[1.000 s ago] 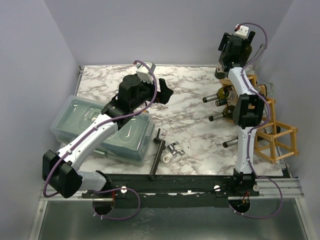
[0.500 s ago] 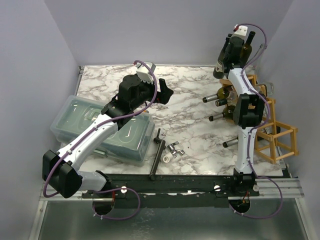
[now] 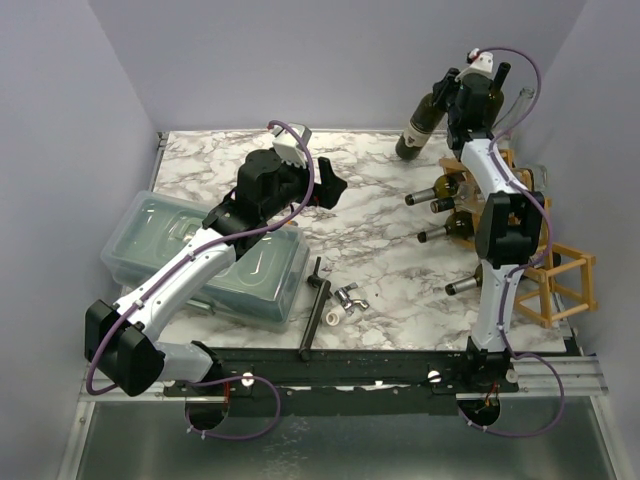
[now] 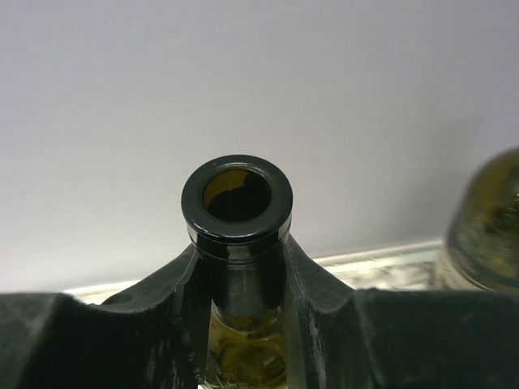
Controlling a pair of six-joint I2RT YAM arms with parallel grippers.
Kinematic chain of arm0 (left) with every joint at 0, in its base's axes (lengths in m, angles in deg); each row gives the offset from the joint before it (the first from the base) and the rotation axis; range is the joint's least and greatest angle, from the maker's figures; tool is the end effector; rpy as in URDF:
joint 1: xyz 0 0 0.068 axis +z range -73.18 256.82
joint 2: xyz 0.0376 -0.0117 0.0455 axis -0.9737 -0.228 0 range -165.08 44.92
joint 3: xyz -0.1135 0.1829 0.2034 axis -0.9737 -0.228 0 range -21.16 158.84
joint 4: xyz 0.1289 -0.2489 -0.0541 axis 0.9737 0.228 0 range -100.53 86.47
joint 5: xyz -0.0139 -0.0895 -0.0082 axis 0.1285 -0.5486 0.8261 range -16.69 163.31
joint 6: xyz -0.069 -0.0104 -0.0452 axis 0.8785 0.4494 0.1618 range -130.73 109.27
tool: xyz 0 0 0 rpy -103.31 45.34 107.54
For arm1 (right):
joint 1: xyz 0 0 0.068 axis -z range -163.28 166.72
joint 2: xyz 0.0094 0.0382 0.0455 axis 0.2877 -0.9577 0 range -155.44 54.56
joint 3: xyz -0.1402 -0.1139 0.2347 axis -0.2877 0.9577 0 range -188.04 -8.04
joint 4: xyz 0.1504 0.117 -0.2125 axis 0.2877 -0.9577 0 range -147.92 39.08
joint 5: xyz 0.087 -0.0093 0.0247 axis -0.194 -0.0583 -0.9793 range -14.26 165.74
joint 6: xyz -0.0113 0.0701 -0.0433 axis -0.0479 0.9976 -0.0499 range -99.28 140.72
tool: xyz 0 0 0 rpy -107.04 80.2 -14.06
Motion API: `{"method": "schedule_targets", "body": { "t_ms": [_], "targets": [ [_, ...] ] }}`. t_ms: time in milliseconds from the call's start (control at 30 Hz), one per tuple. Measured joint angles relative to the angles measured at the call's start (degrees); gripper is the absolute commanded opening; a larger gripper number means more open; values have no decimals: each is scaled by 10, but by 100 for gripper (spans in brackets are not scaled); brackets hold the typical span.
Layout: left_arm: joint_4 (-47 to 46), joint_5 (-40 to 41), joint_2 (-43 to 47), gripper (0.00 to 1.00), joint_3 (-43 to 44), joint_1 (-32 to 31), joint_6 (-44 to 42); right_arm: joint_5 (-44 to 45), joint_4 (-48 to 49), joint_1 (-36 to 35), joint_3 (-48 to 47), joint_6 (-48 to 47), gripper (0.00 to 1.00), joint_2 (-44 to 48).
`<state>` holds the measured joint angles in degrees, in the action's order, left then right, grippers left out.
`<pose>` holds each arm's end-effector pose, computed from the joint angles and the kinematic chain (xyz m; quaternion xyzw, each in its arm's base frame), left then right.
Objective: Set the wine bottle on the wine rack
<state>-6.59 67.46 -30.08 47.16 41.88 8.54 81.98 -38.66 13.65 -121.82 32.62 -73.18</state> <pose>0.2947 -0.2150 0.3929 0.1371 0.7569 -0.3255 0.5498 0.6189 0.0252 0.3299 0.0930 0.7114 0.0519 0.6946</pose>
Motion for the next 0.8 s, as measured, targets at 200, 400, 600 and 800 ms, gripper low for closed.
{"method": "schedule_targets", "body": {
  "t_ms": [200, 400, 600, 800],
  "targets": [
    [0, -2, 0, 95, 0, 0, 0, -116, -1, -2, 52, 73, 1, 99],
    [16, 0, 0, 95, 5, 1, -1, -221, 14, -4, 183, 108, 1, 291],
    [35, 14, 0, 94, 16, 5, -5, -300, -20, -6, 257, 88, 0, 471],
    [53, 32, 3, 94, 25, 6, -10, -354, -79, -6, 284, 44, 0, 626]
  ]
}}
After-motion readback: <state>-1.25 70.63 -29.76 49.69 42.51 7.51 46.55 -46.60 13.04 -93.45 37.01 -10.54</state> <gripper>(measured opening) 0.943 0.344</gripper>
